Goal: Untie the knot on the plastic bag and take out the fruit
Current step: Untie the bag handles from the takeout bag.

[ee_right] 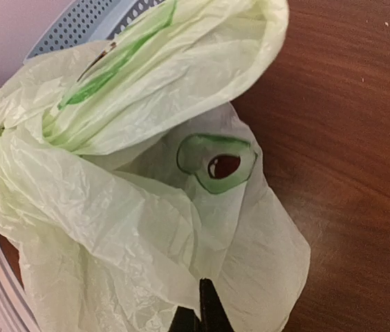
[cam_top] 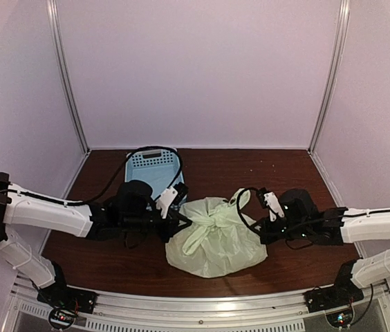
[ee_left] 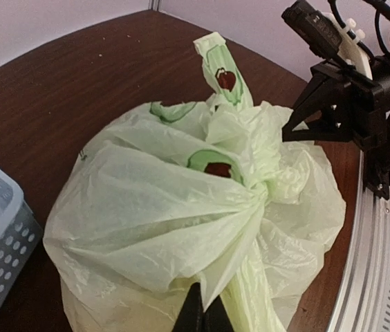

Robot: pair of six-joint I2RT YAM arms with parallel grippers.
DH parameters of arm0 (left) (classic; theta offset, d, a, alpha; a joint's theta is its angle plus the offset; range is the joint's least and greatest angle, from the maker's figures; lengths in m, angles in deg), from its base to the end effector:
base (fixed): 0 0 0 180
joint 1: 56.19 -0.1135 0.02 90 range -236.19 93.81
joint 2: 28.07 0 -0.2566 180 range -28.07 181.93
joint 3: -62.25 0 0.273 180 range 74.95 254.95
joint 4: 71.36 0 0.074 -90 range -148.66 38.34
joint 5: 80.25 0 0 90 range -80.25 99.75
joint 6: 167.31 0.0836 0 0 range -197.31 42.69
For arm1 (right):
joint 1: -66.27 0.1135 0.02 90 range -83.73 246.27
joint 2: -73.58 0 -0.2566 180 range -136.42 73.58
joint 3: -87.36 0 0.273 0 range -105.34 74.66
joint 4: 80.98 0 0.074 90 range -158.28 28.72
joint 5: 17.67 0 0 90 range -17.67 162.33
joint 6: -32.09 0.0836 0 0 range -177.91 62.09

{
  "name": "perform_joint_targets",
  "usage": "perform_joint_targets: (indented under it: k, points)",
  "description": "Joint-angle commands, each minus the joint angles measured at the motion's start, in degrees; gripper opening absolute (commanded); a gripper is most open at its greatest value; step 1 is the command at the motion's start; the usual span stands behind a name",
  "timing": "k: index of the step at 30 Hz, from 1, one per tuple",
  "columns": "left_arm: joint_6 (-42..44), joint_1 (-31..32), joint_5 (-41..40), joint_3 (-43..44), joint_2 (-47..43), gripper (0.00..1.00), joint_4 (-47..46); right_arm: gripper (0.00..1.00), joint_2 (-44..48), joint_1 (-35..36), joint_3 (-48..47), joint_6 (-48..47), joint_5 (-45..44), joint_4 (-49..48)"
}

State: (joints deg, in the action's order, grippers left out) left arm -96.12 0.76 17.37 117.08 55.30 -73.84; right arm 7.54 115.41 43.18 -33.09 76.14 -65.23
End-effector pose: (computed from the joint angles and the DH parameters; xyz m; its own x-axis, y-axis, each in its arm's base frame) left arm 0.1931 -0.3171 0.1690 -0.5156 0.2065 -0.8316 0.7707 0.5359 -0.3448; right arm 0.1881 0.2259 0.1503 -0.6936 -0.1616 -0.7020 -0.5486 0.7501 0.3693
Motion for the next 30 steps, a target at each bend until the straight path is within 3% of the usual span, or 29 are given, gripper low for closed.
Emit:
perform_joint_targets:
  k: [1,2,6,8,11,18,30]
  points:
    - [-1.30,0.11,3.78,-2.45,1.09,0.00,-5.65,0.00,3.85,0.08,2.51,4.32,-1.87,-3.66]
    - [-1.32,0.25,3.78,-2.61,0.90,0.00,-5.76,0.06,4.30,0.07,1.65,3.87,-2.25,-2.20]
    - [-0.68,0.21,3.19,-2.38,-0.18,0.00,-5.44,0.47,5.17,0.07,-3.65,0.66,-4.67,5.14]
    - [-0.53,0.27,3.38,-1.94,-0.31,0.00,-5.10,0.61,5.22,0.07,-6.99,-1.22,-5.70,9.34]
    - [-0.72,0.21,3.80,-1.63,-0.49,0.00,-5.08,0.74,5.35,0.15,-11.76,-3.39,-5.95,14.00]
    - [-1.14,0.22,3.88,-1.35,-0.69,0.00,-5.65,0.88,3.49,1.65,-18.70,-6.63,-1.52,17.50]
    - [-1.39,0.22,3.54,-0.76,-0.54,0.00,-4.94,0.91,-5.27,3.01,-21.42,-10.91,2.76,17.07]
